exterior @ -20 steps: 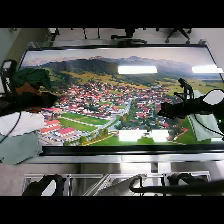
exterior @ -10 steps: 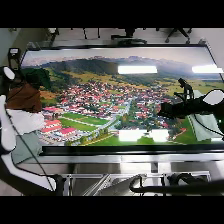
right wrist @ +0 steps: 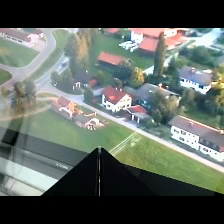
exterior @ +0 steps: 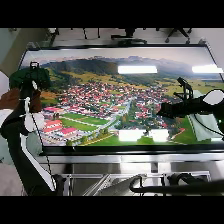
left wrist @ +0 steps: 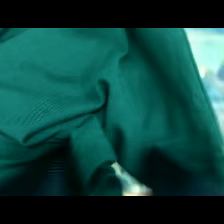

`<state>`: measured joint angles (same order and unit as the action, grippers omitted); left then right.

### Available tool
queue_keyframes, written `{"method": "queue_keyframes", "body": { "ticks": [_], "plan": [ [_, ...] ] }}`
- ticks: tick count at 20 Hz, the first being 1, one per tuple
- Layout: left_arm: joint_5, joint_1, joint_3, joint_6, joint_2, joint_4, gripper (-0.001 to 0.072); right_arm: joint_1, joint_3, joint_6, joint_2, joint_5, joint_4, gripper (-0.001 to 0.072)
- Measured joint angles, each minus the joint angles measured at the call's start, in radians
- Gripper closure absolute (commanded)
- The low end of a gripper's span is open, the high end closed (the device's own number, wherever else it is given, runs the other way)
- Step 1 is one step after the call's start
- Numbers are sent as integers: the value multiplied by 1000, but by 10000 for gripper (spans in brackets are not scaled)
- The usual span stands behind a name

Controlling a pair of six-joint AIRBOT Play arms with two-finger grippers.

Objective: Fold the shirts.

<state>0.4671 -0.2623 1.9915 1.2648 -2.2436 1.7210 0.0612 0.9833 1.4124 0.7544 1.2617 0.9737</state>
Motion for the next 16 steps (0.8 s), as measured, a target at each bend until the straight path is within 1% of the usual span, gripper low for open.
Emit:
{"method": "queue_keyframes", "body": {
  "ticks": [1, 3, 5, 7, 9, 11, 13, 16],
  "plan": [
    [-23, 0, 1, 0, -6, 1, 691, 0, 0, 0, 0, 0, -5, 692],
    [-26, 1, 19, 1, -11, 3, 693, 0, 0, -1, 1, -3, -8, 691],
    [9, 7, 47, 13, 5, 3, 693, 0, 0, -2, 3, -3, -14, 691],
    [38, 21, 50, 27, 57, -1, 693, 0, 0, -3, 5, -3, -14, 691],
    [78, 50, 37, 37, 139, -41, 693, 0, 0, -3, 6, -4, -15, 691],
    [132, 90, 35, 37, 235, -105, 693, 0, 0, -4, 6, -7, -16, 691],
    [215, 147, 45, 18, 338, -170, 693, 0, 0, -4, 6, -7, -18, 691],
    [378, 260, 58, -1, 505, -267, 693, 0, 0, -3, 6, -7, -28, 692]
  ]
}}
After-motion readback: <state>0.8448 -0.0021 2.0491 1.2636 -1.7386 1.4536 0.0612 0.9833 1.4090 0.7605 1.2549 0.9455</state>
